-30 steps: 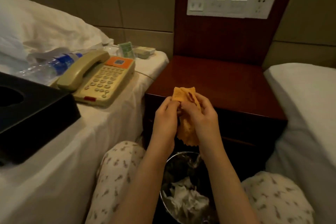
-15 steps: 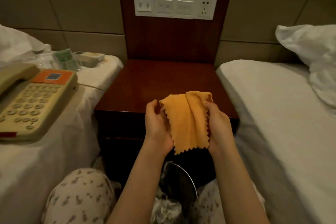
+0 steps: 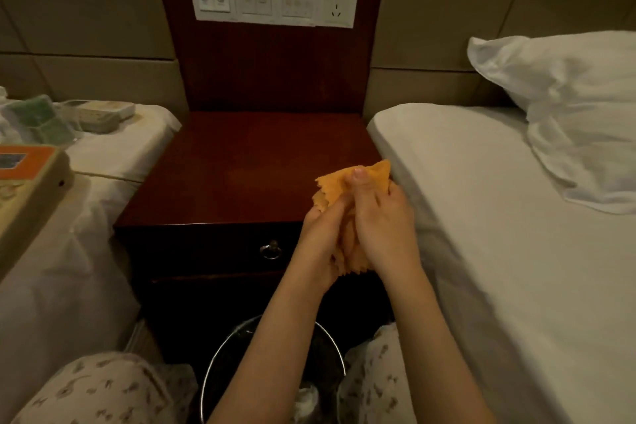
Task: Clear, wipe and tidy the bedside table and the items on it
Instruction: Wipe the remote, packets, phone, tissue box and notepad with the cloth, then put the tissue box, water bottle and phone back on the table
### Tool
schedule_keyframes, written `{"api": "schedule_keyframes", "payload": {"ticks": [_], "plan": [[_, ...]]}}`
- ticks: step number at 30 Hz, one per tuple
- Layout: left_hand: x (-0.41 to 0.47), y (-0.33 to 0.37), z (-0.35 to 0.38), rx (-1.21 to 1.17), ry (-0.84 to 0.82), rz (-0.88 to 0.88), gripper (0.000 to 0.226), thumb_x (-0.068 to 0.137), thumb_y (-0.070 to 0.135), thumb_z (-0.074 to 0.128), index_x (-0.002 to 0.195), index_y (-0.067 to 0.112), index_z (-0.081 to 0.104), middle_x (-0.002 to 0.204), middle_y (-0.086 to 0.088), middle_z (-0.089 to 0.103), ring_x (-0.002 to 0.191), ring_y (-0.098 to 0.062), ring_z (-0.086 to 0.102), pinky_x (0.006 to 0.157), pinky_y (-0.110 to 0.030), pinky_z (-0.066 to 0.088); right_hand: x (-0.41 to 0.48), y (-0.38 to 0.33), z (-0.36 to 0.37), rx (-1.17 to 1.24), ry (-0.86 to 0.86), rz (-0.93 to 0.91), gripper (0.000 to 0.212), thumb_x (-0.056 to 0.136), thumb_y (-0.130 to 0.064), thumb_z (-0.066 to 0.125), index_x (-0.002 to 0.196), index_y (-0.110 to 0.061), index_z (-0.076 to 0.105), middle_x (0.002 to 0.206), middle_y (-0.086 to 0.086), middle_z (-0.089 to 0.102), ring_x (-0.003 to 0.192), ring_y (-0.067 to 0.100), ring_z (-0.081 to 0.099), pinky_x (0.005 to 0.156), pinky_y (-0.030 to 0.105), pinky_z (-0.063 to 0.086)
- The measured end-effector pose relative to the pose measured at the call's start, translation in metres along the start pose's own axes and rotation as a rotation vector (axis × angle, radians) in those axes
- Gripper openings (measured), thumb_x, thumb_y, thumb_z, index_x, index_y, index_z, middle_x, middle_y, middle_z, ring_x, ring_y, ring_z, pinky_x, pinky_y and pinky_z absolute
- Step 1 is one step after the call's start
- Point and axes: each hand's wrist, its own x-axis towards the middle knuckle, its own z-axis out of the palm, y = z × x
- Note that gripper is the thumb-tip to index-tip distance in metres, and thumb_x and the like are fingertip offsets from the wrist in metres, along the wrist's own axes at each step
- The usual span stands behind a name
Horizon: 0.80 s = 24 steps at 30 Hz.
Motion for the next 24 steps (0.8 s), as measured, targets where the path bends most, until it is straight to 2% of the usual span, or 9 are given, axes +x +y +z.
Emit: {"api": "schedule_keyframes", "payload": {"ticks": [3, 6, 8, 9, 11, 14, 18, 22, 24], "plan": [[0.012, 0.008, 0.010, -0.048, -0.014, -0.070, 0.014, 0.094, 0.013, 0.050, 0.103, 0.009, 0.061, 0.085, -0.008, 0.065, 0.072, -0.020, 0.065, 0.062, -0.029, 0.054, 0.021, 0.000, -0.031, 0.024, 0.070, -0.037, 0.053, 0.091, -0.045, 0.051, 0.141, -0.037, 0.034, 0.130, 0.000, 0.043, 0.119, 0.018, 0.045, 0.094, 0.032, 0.038], [0.020, 0.016, 0.025, -0.078, -0.013, -0.108, 0.021, 0.094, 0.010, 0.050, 0.114, 0.011, 0.051, 0.094, -0.011, 0.061, 0.080, -0.024, 0.061, 0.067, -0.035, 0.053, 0.038, 0.000, -0.069, 0.166, 0.010, 0.231, 0.092, 0.082, -0.024, 0.069, 0.146, -0.040, 0.006, 0.142, 0.007, 0.034, 0.116, 0.024, 0.044, 0.083, 0.037, 0.042], [0.025, 0.018, 0.039, -0.063, -0.032, -0.116, 0.031, 0.094, 0.010, 0.049, 0.124, 0.012, 0.045, 0.097, -0.012, 0.059, 0.083, -0.025, 0.060, 0.065, -0.035, 0.052, 0.046, 0.000, -0.092, 0.249, -0.108, 0.412, 0.078, 0.078, -0.026, 0.073, 0.143, -0.027, 0.028, 0.137, 0.008, 0.041, 0.110, 0.027, 0.049, 0.081, 0.039, 0.046], [0.028, 0.019, 0.046, -0.063, -0.047, -0.125, 0.032, 0.094, 0.010, 0.049, 0.126, 0.011, 0.044, 0.097, -0.012, 0.058, 0.083, -0.025, 0.060, 0.063, -0.035, 0.052, 0.052, 0.001, -0.101, 0.302, -0.143, 0.456, 0.058, 0.078, -0.026, 0.072, 0.129, -0.019, 0.045, 0.128, 0.008, 0.049, 0.104, 0.027, 0.053, 0.080, 0.039, 0.049], [0.034, 0.023, 0.063, -0.091, -0.096, -0.161, 0.025, 0.095, 0.010, 0.047, 0.120, 0.008, 0.045, 0.094, -0.014, 0.059, 0.085, -0.026, 0.061, 0.066, -0.036, 0.052, 0.061, 0.005, -0.117, 0.396, -0.123, 0.473, 0.025, 0.080, -0.020, 0.069, 0.099, -0.014, 0.054, 0.104, 0.009, 0.058, 0.090, 0.024, 0.057, 0.070, 0.035, 0.051], [0.048, 0.023, 0.093, -0.059, -0.140, -0.200, 0.027, 0.095, 0.011, 0.046, 0.122, 0.006, 0.045, 0.098, -0.015, 0.060, 0.088, -0.027, 0.060, 0.081, -0.040, 0.048, 0.080, 0.012, -0.140, 0.382, 0.018, 0.434, 0.035, 0.079, -0.013, 0.069, 0.110, -0.014, 0.054, 0.099, 0.009, 0.059, 0.089, 0.026, 0.059, 0.069, 0.037, 0.053], [0.070, 0.013, 0.130, 0.161, -0.138, -0.153, 0.041, 0.092, 0.006, 0.050, 0.132, 0.003, 0.042, 0.122, -0.019, 0.057, 0.103, -0.030, 0.058, 0.080, -0.037, 0.050, 0.105, 0.029, -0.165, 0.185, 0.212, 0.447, 0.049, 0.075, -0.017, 0.075, 0.121, -0.016, 0.058, 0.122, 0.013, 0.057, 0.108, 0.031, 0.056, 0.093, 0.047, 0.049], [0.087, 0.005, 0.156, 0.333, -0.156, -0.096, 0.038, 0.090, 0.003, 0.049, 0.127, 0.006, 0.044, 0.100, -0.013, 0.053, 0.081, -0.023, 0.054, 0.061, -0.029, 0.048, 0.120, 0.047, -0.182, 0.066, 0.359, 0.431, 0.047, 0.075, -0.013, 0.074, 0.120, -0.013, 0.059, 0.124, 0.013, 0.059, 0.111, 0.030, 0.056, 0.093, 0.040, 0.047], [0.093, 0.000, 0.166, 0.410, -0.178, -0.069, 0.039, 0.089, 0.001, 0.048, 0.127, 0.004, 0.044, 0.097, -0.011, 0.053, 0.081, -0.024, 0.054, 0.062, -0.029, 0.048, 0.123, 0.055, -0.188, -0.001, 0.423, 0.398, 0.047, 0.077, -0.011, 0.072, 0.121, -0.012, 0.058, 0.123, 0.012, 0.060, 0.110, 0.028, 0.056, 0.087, 0.035, 0.045]]}}
